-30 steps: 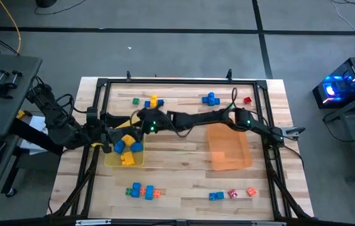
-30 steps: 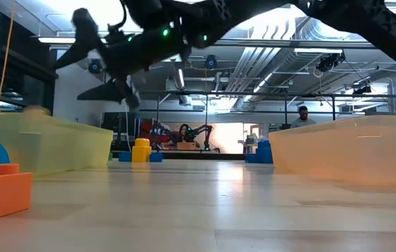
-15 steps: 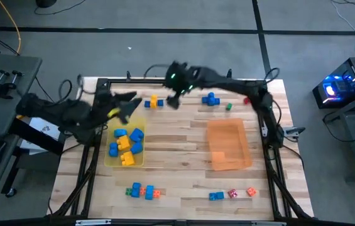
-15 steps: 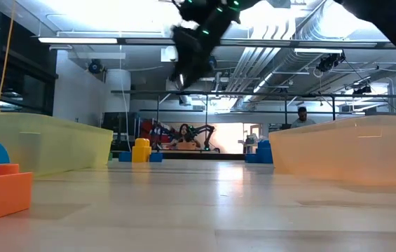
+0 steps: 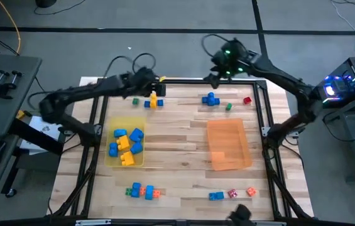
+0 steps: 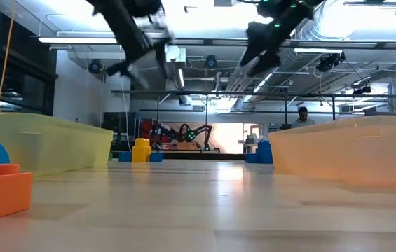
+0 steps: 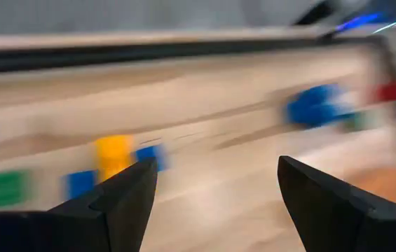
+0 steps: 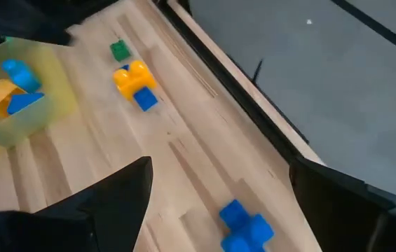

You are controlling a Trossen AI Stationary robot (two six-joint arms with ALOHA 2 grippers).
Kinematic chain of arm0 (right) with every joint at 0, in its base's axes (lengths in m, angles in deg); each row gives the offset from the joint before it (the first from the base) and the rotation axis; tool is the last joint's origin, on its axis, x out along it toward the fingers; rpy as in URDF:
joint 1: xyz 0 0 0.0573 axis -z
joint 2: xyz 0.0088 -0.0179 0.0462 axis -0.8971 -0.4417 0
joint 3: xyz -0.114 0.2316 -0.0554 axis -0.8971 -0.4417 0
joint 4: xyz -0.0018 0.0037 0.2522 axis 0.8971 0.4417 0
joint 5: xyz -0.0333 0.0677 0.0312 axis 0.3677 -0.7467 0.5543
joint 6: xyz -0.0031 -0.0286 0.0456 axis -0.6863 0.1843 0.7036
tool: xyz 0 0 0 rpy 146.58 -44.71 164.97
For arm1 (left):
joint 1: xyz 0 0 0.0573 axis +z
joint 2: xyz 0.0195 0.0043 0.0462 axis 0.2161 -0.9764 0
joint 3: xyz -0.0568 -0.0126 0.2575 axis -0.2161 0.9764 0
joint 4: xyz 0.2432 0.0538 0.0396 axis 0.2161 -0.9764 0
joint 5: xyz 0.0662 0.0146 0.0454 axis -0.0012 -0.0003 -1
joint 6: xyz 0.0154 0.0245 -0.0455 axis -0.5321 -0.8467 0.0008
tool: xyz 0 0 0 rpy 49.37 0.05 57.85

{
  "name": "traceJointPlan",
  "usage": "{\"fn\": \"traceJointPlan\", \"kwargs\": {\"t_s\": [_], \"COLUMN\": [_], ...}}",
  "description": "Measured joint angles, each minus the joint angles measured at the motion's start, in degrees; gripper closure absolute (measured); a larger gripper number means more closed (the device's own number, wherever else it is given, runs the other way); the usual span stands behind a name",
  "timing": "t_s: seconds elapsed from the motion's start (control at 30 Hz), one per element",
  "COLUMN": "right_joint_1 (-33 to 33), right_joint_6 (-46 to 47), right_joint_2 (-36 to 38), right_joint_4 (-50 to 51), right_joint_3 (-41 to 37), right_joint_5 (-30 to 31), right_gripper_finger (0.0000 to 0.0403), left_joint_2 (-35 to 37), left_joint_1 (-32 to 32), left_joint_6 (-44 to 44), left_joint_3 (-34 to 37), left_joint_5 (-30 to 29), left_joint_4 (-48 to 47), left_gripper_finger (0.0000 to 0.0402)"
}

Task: Sort blocks by size
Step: Put the large yellow game piece into the yellow bin

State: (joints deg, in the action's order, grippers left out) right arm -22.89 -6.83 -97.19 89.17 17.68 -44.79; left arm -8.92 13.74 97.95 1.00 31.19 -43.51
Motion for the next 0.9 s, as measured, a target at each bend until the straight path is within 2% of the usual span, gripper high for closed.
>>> {"fn": "traceJointPlan", "kwargs": {"t_s": [0.1, 0.37, 0.53, 0.8, 0.9], "right_joint_1": [0.0, -0.9, -1.0, -1.5, -2.0], "right_joint_6": [3.3, 9.0, 12.7, 13.8, 13.5], "right_joint_2": [5.8, 15.9, 19.3, 21.7, 21.7], "right_joint_4": [-2.6, -7.0, -6.9, -7.2, -7.6], "right_joint_3": [-6.6, -18.5, -22.3, -25.6, -25.6], "right_joint_5": [0.2, 0.3, 0.3, 0.7, 0.8], "right_gripper_finger": [0.0073, 0.0073, 0.0073, 0.0073, 0.0073], "left_joint_2": [-7.2, -18.1, -22.0, -23.7, -23.6], "left_joint_1": [2.8, 6.6, 9.5, 11.0, 11.4], "left_joint_6": [-1.0, -0.3, 0.8, 0.3, -0.5], "left_joint_3": [-2.9, -3.5, -3.6, -3.5, -3.6], "left_joint_5": [0.0, 3.6, 9.3, 8.9, 8.4], "left_joint_4": [-8.0, -6.2, -5.8, -3.9, -2.9], "left_gripper_finger": [0.0119, 0.0119, 0.0119, 0.012, 0.0138]}}
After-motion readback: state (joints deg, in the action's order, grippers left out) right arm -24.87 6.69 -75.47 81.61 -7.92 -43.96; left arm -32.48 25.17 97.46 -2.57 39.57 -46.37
